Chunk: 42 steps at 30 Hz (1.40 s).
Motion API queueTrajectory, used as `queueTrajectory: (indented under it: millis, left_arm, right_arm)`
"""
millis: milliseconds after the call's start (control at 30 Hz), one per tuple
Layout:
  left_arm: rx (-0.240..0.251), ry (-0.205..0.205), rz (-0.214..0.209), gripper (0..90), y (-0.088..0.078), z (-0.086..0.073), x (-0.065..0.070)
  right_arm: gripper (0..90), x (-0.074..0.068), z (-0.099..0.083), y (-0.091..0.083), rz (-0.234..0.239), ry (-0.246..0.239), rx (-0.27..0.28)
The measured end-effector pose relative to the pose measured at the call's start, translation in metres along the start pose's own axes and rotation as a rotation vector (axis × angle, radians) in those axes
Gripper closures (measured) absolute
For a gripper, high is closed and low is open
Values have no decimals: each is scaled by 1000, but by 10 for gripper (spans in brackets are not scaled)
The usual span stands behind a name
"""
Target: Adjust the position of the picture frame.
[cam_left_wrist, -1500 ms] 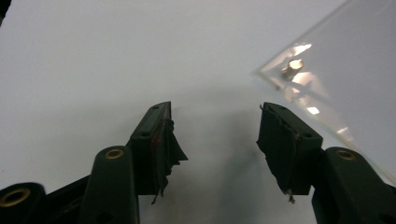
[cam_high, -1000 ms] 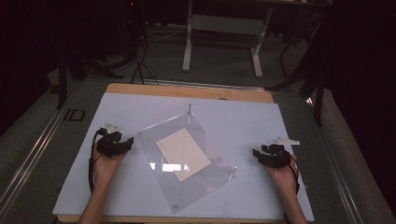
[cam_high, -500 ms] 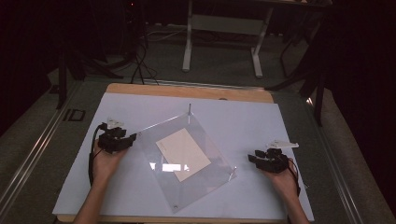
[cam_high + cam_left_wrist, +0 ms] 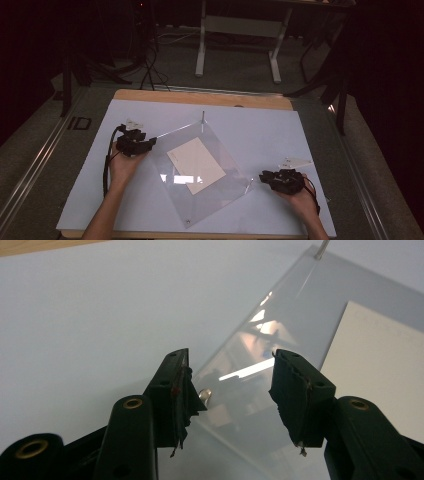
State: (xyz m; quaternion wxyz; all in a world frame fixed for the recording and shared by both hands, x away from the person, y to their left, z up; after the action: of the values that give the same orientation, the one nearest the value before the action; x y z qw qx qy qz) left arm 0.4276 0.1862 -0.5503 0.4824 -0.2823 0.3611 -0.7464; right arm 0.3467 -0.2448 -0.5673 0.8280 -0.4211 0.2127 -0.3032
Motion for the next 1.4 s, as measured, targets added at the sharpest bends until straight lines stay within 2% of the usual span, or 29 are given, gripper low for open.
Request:
queueTrajectory:
  millis: [67,133,167,300,400,467,533,667,733,833,967,1067,1200,1333,1400]
  left_arm:
    - [0,8,0,501,2,3,3]
    - [-1,14,-4,501,3,3,5]
    - [-4,20,-2,501,4,4,6]
    - [-4,33,-4,498,4,7,9]
    - [-4,41,-4,495,4,10,12]
    - [-5,43,-4,494,5,11,13]
    - [-5,44,-5,494,6,13,14]
    - [-10,50,-3,494,7,14,16]
    - [-11,59,-3,494,9,16,18]
    - [-11,64,-2,494,10,19,20]
    - [-9,72,-5,496,14,25,22]
    - [-4,81,-15,498,15,28,25]
    - [-22,107,-6,501,22,34,29]
    - [-21,126,-27,502,28,42,34]
    - [-15,150,-36,494,32,49,39]
  right_arm:
    - [831,-8,0,-1,12,-32,-2]
    - [858,-14,0,-1,18,-58,-2]
    - [849,-16,0,-2,20,-68,-3]
    - [690,-26,1,0,34,-108,-4]
    - [669,-31,1,1,50,-135,-2]
    - [671,-32,1,1,39,-160,-8]
    - [671,-34,-1,1,59,-164,-12]
    - [666,-37,-1,2,67,-175,-7]
    - [665,-41,5,1,86,-173,25]
    - [680,-44,12,3,79,-167,44]
    - [721,-49,18,10,63,-173,34]
    - [832,-50,18,17,52,-170,26]
    - [842,-49,18,17,42,-172,29]
    - [846,-50,18,18,26,-178,30]
    - [846,-49,18,18,26,-176,35]
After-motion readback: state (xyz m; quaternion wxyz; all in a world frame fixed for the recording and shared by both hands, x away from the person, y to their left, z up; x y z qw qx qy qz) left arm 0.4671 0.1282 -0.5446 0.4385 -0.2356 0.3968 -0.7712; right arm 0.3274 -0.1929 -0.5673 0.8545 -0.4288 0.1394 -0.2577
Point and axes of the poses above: each handheld gripper's, and its own axes: y roughly forward along the jaws, z roughly out of its top, x roughly to its right, the point moved 8 cm from there along y, roughly forward along the jaws, and after that the axes turned 14 degrees about -x, right-handed, at the moved point
